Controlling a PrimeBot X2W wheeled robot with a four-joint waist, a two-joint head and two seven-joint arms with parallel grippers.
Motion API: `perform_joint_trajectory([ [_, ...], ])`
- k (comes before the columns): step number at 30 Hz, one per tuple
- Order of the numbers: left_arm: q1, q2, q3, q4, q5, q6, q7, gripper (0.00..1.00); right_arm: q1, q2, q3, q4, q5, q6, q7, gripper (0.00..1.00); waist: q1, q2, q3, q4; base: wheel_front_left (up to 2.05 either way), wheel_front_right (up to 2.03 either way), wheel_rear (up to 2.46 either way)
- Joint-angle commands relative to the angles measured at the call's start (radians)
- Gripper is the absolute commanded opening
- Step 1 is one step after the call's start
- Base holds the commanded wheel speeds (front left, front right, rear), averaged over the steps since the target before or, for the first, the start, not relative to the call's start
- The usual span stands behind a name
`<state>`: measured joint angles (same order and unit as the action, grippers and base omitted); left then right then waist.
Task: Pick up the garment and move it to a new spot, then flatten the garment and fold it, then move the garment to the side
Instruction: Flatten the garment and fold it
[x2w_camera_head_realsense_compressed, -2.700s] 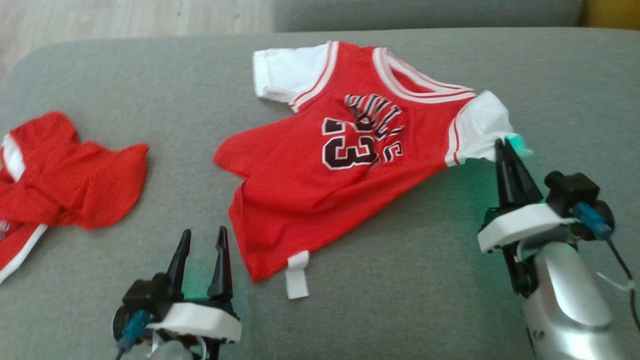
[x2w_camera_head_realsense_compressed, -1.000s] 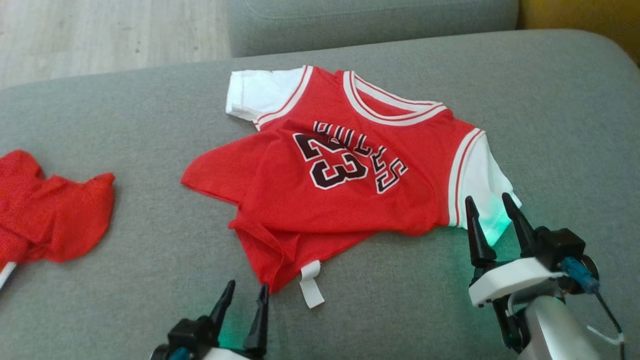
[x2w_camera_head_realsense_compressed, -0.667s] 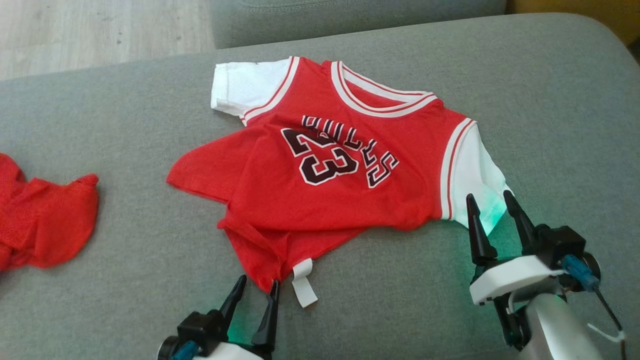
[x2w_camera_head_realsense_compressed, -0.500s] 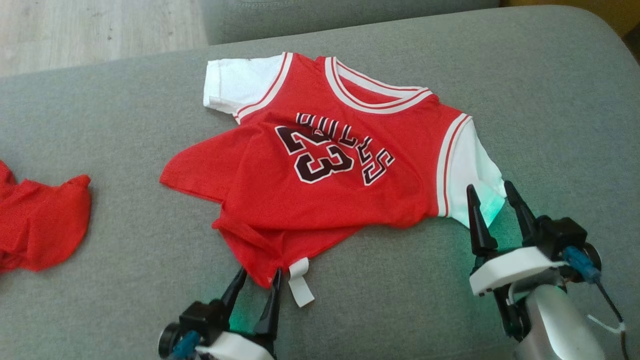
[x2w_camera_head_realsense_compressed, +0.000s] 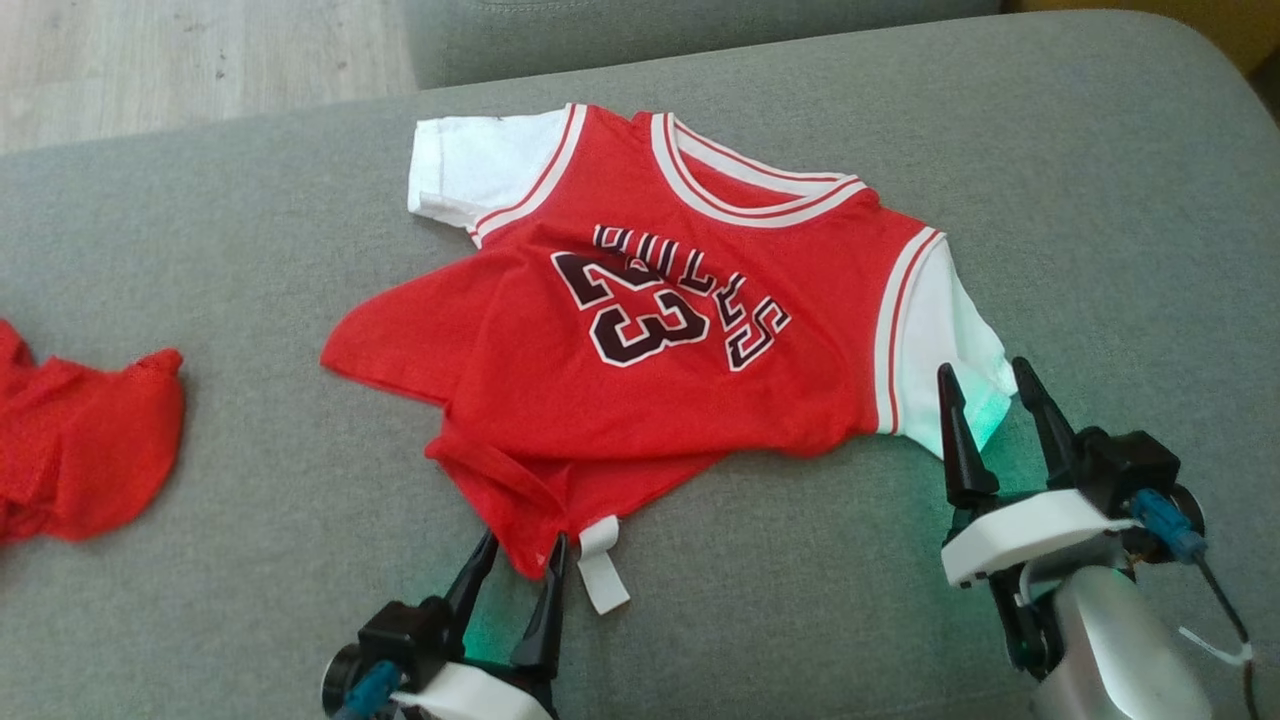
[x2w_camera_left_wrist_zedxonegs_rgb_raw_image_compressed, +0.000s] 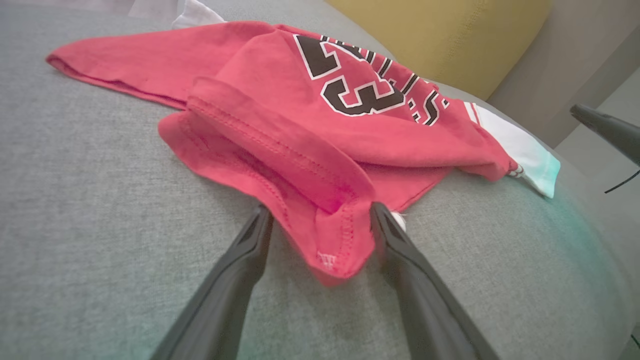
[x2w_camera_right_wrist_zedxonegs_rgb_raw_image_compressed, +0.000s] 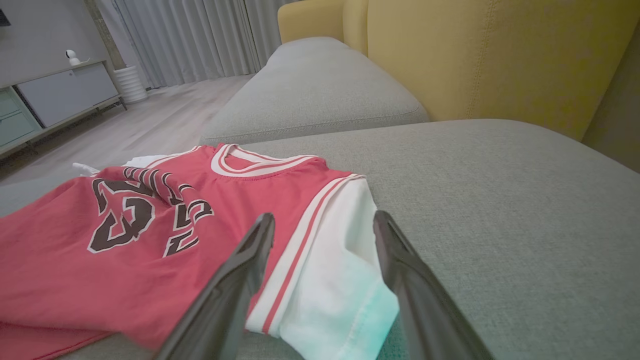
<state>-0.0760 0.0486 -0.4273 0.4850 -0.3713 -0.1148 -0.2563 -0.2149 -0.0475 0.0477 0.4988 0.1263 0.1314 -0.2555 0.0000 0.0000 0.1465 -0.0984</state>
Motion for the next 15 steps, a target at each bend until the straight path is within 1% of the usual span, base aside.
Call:
perform_joint_trajectory([
  [1, -0.011, 0.002, 0.017, -0.02, -0.006, -0.005, -0.006, 1.0, -0.024, -0.003, 0.024, -0.023, 0.007, -0.001, -0.006, 1.0, 0.0, 0.0, -0.002, 0.001, 0.0, 0.0, 0.0],
  [9, -0.001, 0.002, 0.002, -0.024, 0.0, -0.013, -0.006, 1.0, -0.019, -0.003, 0.028, -0.015, 0.013, -0.001, -0.006, 1.0, 0.0, 0.0, -0.012, 0.007, 0.0, 0.0, 0.0],
  [15, -0.009, 0.002, 0.001, 0.028, 0.003, -0.01, -0.006, 1.0, -0.022, -0.003, 0.03, -0.012, 0.012, -0.001, -0.006, 1.0, 0.0, 0.0, -0.007, 0.007, 0.0, 0.0, 0.0],
])
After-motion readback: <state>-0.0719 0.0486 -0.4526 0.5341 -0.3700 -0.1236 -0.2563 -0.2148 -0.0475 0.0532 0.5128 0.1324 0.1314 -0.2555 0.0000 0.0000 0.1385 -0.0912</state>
